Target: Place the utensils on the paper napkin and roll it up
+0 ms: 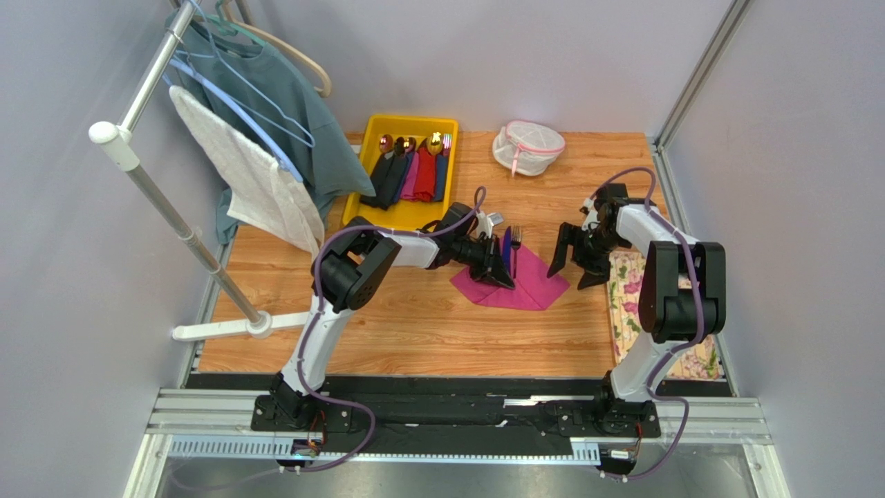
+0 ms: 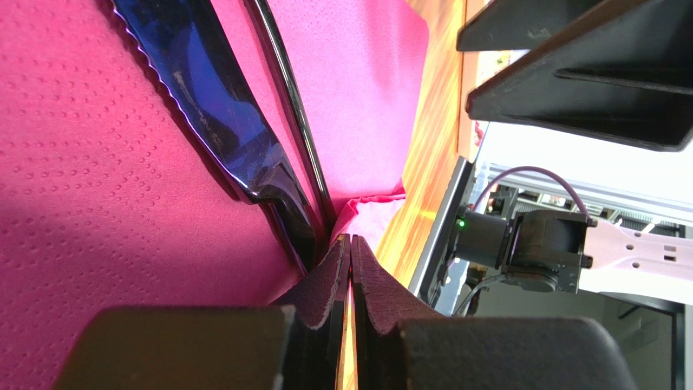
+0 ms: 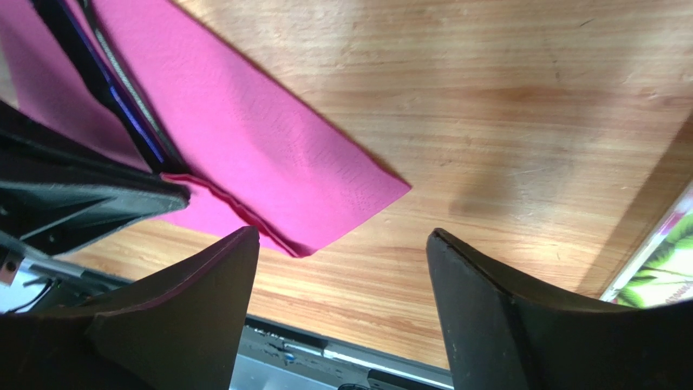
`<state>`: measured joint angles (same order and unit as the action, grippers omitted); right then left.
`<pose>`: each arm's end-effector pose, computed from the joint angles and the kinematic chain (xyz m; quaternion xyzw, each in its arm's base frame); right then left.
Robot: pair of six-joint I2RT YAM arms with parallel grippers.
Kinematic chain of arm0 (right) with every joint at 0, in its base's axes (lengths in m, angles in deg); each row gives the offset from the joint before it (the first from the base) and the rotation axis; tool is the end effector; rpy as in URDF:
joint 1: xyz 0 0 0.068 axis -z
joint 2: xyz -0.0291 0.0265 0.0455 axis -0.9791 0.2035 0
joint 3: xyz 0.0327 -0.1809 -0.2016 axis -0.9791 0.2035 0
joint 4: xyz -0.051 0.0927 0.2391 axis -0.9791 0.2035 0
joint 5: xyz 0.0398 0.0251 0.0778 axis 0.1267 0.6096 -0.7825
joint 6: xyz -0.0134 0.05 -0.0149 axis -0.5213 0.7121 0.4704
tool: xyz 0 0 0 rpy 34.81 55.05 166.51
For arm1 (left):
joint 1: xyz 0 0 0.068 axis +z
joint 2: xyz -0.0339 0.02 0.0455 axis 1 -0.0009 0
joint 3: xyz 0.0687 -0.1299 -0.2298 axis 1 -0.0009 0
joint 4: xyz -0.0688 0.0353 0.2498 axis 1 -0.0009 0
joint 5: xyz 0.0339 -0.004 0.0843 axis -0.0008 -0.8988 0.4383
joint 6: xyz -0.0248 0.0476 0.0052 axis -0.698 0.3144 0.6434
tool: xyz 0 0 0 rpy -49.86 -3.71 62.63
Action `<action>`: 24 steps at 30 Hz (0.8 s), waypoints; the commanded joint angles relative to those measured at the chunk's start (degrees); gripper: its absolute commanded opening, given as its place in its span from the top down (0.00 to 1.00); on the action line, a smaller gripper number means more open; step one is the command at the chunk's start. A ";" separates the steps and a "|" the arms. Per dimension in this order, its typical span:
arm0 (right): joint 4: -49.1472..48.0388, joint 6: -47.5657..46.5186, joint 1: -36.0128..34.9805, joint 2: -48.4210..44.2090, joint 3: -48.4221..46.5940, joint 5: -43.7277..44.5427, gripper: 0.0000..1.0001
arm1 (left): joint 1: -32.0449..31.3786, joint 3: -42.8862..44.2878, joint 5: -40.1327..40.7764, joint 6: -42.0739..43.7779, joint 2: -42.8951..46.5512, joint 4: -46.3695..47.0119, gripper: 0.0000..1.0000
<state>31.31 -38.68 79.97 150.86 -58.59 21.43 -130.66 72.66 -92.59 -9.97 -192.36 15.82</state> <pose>0.3160 0.0024 0.1756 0.0984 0.9797 0.1720 0.0291 0.3393 -0.3270 0.0932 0.1077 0.8377 -0.5354 0.0091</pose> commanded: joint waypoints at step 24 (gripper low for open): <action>-15.65 11.27 -0.22 3.34 1.85 -29.97 0.34 | 0.37 1.40 -0.40 0.19 -1.68 -0.54 0.91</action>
<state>21.02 -31.20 79.93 157.38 -57.97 -0.56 -130.42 73.17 -93.57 -10.13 -192.89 15.86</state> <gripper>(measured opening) 0.681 0.090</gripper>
